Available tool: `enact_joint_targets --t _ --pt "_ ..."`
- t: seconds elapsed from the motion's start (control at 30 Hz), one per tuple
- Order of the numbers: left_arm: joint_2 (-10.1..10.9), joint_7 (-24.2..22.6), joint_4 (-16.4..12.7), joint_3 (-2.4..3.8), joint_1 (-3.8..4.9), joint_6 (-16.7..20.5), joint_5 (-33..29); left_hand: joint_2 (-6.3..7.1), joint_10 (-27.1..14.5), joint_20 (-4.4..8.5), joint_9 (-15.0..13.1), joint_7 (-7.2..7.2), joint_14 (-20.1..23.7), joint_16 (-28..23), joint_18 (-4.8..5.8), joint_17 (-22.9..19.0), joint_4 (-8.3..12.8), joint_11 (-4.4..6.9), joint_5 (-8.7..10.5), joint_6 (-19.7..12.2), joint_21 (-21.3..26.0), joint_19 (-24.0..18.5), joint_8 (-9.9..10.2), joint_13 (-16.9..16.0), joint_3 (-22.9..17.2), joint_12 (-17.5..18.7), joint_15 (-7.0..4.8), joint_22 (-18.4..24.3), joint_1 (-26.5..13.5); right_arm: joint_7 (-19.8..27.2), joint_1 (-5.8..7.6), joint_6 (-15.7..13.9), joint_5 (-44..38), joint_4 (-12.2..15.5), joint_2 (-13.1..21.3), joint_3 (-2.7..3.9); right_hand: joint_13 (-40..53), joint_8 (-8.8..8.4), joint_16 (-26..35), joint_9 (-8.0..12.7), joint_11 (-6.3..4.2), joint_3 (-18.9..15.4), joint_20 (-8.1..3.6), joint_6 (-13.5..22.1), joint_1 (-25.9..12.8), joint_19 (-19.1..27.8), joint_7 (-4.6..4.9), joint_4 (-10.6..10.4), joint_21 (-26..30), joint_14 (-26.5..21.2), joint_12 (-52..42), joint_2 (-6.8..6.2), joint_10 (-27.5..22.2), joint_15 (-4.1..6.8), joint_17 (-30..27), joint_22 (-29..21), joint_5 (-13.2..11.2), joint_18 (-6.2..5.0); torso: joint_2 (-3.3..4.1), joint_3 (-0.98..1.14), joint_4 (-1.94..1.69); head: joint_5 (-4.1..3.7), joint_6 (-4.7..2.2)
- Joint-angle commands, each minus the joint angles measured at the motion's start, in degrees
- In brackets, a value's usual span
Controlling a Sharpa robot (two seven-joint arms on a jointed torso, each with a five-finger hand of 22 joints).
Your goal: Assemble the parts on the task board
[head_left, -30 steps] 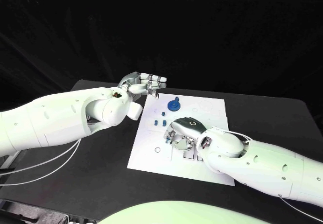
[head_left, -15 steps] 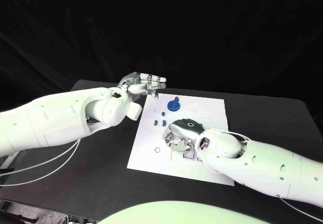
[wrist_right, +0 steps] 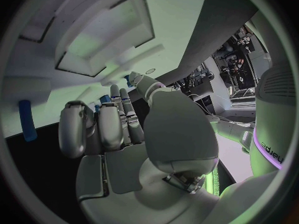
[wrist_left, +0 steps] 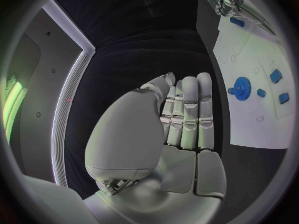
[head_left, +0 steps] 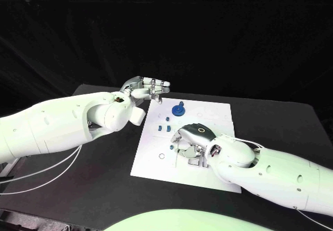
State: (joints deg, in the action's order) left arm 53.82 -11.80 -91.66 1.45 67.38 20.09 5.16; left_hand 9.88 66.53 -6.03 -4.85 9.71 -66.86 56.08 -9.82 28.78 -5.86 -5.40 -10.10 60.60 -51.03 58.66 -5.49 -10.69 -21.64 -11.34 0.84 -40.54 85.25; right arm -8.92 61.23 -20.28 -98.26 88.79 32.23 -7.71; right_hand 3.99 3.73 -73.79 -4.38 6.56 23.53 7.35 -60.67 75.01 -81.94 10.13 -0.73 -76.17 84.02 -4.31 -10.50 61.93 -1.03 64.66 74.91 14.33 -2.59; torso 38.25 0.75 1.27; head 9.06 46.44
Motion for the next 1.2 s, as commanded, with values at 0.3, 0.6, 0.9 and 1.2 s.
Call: enact_joint_targets --t 0.3,0.6,0.9,1.2 --pt "0.3 -0.3 0.0 -0.04 0.06 -2.3 -0.3 -0.29 -0.5 -0.24 0.1 0.13 0.2 -0.3 -0.75 -0.1 0.1 -0.14 0.26 -0.3 0.3 0.3 0.2 -0.1 0.4 -0.3 0.29 0.1 -0.3 -1.5 4.94 0.4 2.0 4.5 8.5 1.13 0.3 0.27 0.2 -0.1 -0.75 -1.2 -0.28 -0.3 0.0 0.2 -1.27 0.0 -0.1 1.0 -1.6 0.16 0.1 0.03 -0.3 6.4 0.6 -0.93 -0.05 -0.09 0.09 -2.25 -1.01" --pt "0.5 -0.8 -0.5 -0.14 0.06 -3.2 -0.3 -0.28 -0.5 -0.25 0.1 0.13 0.2 -0.3 -0.75 -0.1 0.1 -0.14 0.26 -0.3 0.4 0.3 0.2 -0.1 0.4 -0.4 0.29 0.1 -0.3 -1.2 7.76 5.3 1.8 2.3 12.6 1.29 0.2 0.03 -0.1 0.2 -0.84 -6.4 -0.57 1.2 0.2 0.6 -3.19 -0.6 1.0 1.1 -2.8 -0.42 -2.5 0.17 -0.3 6.0 1.1 -1.09 0.06 0.00 0.02 -3.12 -1.41" --pt "0.6 -0.7 -0.4 -0.18 0.06 -3.1 -0.3 -0.28 -0.5 -0.25 0.1 0.13 0.2 -0.3 -0.75 -0.1 0.1 -0.14 0.26 -0.3 0.4 0.3 0.2 -0.1 0.4 -0.4 0.29 0.1 -0.3 -0.6 7.63 8.1 1.2 0.5 11.7 1.12 0.3 0.07 0.1 0.2 -0.66 -8.8 -0.44 1.6 1.1 0.9 -3.63 -0.9 1.8 1.0 -3.6 0.17 -3.6 0.04 -0.8 5.6 1.3 -1.23 0.08 -0.03 -0.12 -3.26 -1.34" --pt "0.7 -0.6 -0.4 -0.19 0.06 -2.8 -0.3 -0.28 -0.5 -0.25 0.1 0.13 0.2 -0.3 -0.75 -0.1 0.1 -0.14 0.26 -0.3 0.4 0.3 0.2 -0.1 0.4 -0.4 0.29 0.1 -0.3 0.0 6.88 9.2 1.8 -0.3 10.5 0.91 0.6 0.28 -0.2 0.1 -1.07 -9.7 -0.60 1.2 2.0 0.5 -3.50 -1.2 1.4 1.1 -5.4 1.30 -2.4 0.34 -0.6 6.0 1.6 -1.13 0.06 -0.08 -0.01 -3.01 -1.14"
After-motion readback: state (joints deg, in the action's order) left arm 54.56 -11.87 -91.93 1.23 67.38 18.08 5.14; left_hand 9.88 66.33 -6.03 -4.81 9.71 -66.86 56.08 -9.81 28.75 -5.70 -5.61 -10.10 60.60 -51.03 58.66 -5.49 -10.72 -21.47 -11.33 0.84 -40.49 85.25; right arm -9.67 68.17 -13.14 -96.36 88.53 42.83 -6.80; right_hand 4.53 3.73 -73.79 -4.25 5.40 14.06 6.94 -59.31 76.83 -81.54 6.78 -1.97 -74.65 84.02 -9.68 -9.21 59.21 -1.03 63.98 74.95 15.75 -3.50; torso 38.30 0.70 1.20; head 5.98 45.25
